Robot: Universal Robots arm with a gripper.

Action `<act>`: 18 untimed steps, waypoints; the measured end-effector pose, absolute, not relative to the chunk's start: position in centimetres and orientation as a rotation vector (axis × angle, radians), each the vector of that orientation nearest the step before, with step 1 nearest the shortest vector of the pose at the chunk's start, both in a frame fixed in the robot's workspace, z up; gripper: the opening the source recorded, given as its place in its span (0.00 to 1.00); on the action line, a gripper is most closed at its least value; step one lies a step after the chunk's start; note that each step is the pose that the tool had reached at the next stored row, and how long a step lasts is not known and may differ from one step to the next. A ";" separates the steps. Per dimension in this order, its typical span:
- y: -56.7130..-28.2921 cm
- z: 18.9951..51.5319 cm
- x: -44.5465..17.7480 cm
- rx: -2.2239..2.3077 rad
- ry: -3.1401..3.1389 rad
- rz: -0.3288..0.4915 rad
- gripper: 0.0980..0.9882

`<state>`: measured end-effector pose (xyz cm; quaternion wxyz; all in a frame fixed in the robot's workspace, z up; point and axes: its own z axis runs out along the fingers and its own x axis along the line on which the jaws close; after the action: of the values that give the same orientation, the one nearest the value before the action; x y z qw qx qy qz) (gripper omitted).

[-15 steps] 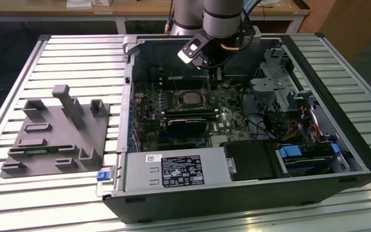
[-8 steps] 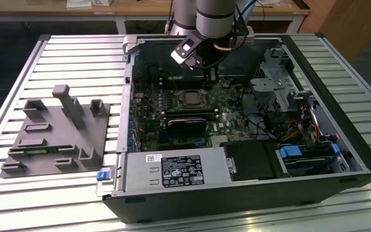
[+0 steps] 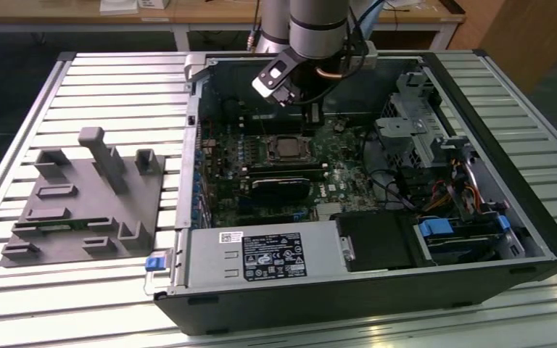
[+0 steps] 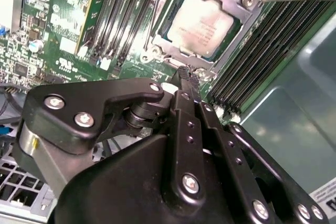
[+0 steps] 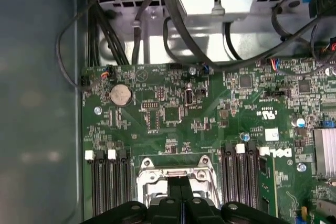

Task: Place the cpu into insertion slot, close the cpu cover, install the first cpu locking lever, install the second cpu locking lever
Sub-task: 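Close the cpu cover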

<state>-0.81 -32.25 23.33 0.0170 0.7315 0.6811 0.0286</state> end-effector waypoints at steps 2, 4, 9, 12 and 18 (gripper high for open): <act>-32.2 23.2 -1.1 2.273 2.117 0.089 0.01; -32.2 23.0 -1.6 2.274 2.117 0.089 0.01; -32.2 22.7 -2.6 2.273 2.117 0.089 0.01; -32.2 22.5 -3.1 2.273 2.117 0.089 0.01; -32.2 22.4 -3.4 2.273 2.117 0.089 0.01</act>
<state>-3.41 -32.25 22.44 0.0170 0.7315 0.6811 0.0285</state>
